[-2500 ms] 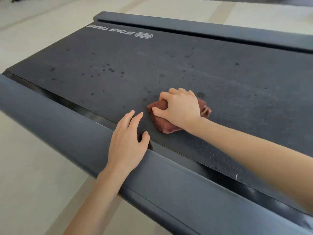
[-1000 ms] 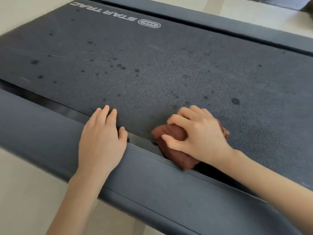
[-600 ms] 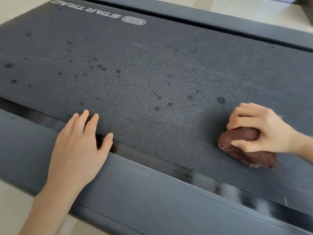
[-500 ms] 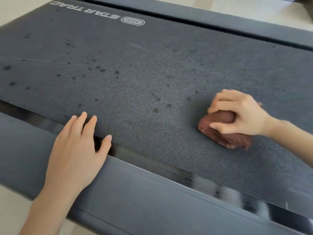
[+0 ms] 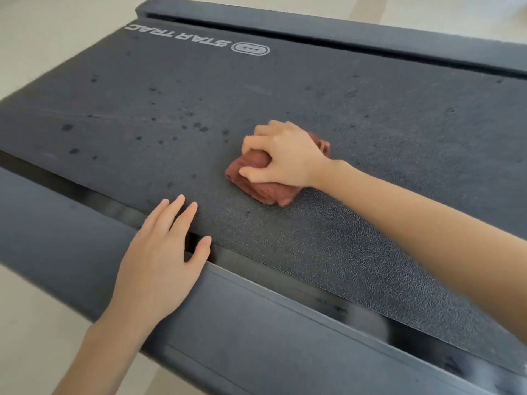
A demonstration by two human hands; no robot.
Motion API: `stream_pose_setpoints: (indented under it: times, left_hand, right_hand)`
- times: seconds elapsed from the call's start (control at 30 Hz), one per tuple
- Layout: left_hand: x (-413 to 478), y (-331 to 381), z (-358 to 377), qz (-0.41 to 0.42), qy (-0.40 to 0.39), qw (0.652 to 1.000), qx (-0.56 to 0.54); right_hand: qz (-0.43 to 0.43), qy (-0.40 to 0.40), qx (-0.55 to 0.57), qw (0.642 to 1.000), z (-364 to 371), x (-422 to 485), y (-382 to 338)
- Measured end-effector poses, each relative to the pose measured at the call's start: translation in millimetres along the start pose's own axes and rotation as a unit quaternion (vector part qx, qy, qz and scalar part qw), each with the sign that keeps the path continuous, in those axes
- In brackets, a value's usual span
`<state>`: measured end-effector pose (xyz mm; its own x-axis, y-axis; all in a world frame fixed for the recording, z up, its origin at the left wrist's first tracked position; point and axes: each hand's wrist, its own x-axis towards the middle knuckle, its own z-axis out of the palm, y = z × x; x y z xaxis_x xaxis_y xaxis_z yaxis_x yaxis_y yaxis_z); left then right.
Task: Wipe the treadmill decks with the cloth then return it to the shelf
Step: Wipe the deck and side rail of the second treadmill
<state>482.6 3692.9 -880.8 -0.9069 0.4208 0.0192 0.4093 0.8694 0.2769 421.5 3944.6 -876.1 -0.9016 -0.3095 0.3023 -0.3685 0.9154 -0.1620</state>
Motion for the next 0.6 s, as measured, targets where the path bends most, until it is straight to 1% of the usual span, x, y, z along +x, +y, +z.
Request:
stream_pose_setpoints:
  times: [0.13, 0.23, 0.3, 0.43, 0.6]
  left_hand:
    - [-9.8, -20.7, -9.0, 0.037, 0.006, 0.999, -0.017]
    - [-12.7, -23.0, -7.8, 0.027, 0.028, 0.999, -0.013]
    - [-12.4, -18.2, -5.4, 0.020, 0.036, 0.999, -0.004]
    - [-11.5, -15.4, -4.3, 0.013, 0.041, 0.999, 0.012]
    - [-11.1, -15.0, -3.8, 0.010, 0.045, 0.999, 0.006]
  right_hand:
    - [-0.033, 0.008, 0.032, 0.999, -31.7, -92.3, -9.5]
    - [-0.011, 0.000, 0.028, 1.000, -50.6, -150.5, -13.7]
    - [0.002, -0.002, 0.020, 1.000, -54.8, -164.7, -16.0]
    - [-0.006, -0.006, 0.011, 1.000, -45.2, -134.9, -21.3]
    - [0.024, 0.040, 0.016, 0.999, -6.5, -55.4, -46.0]
